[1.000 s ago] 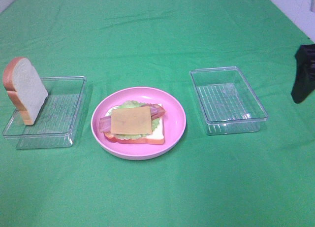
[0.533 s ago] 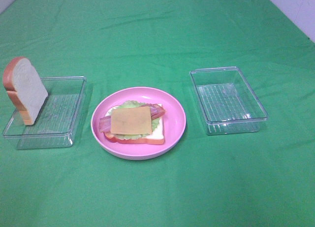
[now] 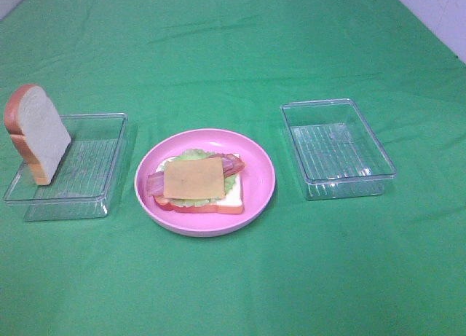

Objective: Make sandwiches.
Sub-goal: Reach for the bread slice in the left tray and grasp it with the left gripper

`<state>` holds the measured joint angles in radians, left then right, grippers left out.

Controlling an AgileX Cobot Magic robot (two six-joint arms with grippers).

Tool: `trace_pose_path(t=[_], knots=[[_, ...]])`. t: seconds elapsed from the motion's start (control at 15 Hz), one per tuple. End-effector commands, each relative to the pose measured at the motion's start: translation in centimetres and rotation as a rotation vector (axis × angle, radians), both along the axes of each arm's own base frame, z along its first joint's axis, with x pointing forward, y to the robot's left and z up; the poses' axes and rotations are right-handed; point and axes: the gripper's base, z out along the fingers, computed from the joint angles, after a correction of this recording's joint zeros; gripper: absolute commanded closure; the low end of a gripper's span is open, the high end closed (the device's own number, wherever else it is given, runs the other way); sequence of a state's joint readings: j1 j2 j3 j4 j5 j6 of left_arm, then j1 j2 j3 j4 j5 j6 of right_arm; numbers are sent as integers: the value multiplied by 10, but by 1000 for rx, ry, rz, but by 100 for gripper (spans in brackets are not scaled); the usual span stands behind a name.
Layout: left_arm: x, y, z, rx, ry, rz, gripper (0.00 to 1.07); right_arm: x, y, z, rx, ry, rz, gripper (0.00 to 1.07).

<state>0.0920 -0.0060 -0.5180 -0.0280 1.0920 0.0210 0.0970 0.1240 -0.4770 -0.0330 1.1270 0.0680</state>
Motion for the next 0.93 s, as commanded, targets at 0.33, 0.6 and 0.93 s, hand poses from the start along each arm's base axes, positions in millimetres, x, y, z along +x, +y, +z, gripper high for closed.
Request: trace_pose_path(t=[0.33, 0.6, 0.93], knots=[[0, 0, 0, -4, -20, -1, 9, -18, -3, -5, -15, -161, 6, 14], [0, 0, 0, -4, -20, -1, 9, -18, -3, -5, -15, -162, 6, 14], [12, 1, 9, 23, 111, -24, 9, -18, -3, -5, -15, -162, 6, 14]])
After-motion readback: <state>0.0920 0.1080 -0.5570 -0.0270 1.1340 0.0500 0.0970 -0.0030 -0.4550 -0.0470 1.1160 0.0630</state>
